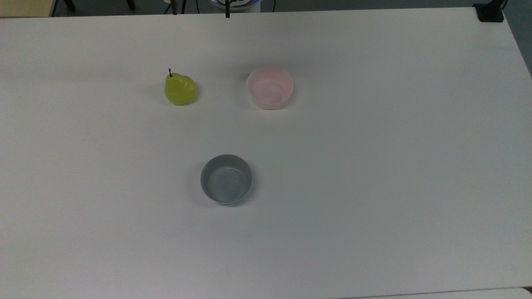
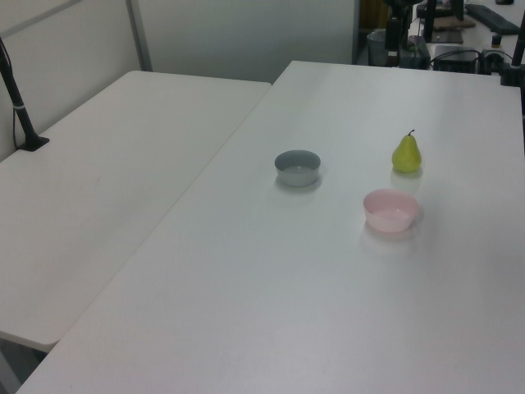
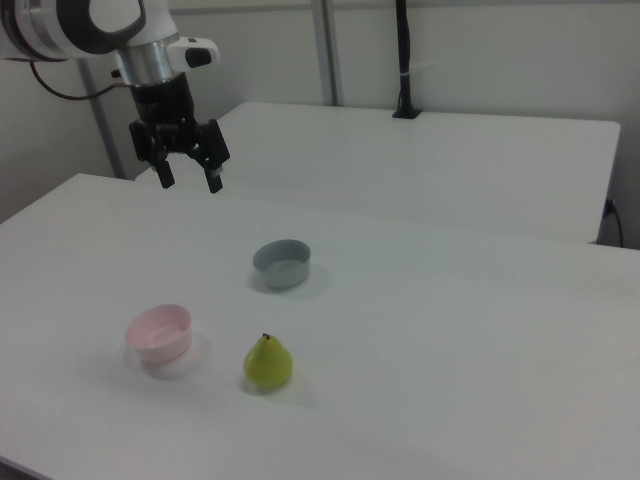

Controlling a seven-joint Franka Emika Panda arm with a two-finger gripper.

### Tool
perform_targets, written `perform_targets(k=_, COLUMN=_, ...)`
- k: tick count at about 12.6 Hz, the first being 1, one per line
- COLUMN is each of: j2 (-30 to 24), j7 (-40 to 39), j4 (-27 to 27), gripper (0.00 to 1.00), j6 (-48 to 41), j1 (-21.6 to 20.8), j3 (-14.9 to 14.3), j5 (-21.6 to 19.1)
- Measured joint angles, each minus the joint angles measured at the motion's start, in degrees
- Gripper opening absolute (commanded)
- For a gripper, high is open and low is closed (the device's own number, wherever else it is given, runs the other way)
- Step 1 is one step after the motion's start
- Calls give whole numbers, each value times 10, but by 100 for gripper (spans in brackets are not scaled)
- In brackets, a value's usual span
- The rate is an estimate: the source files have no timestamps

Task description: Place the pear in the bowl

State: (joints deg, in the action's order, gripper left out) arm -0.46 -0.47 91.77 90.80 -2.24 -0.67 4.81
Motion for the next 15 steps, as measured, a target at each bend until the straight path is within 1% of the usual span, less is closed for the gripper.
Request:
perform_targets(k=2, j2=0, j7=0, j4=0, gripper=100, j6=0, j1=3, j3=0, j5=0)
perform_targets(k=4, j2=0, j7=-4, j4=0, gripper=100, j6=0, j1=15, j3=0, j5=0)
perform_targets(k=8, j2=0, j7=-94, j4=2, gripper=100, j6=-3, j1=61, j3=-1, j5=0)
perform_targets(k=10, j2=0, j7=-153, j4=16, gripper=100, j6=-5, j1=86, j3=-2, j5=0)
perform_targets(k=12, j2=1, j7=-172, j4=51, gripper=100, j6=7, j1=102, j3=-2, j5=0)
perform_targets(k=15, j2=5, j7=-172, j4=148, gripper=100, j6=76, j1=114, j3=-2, j5=0)
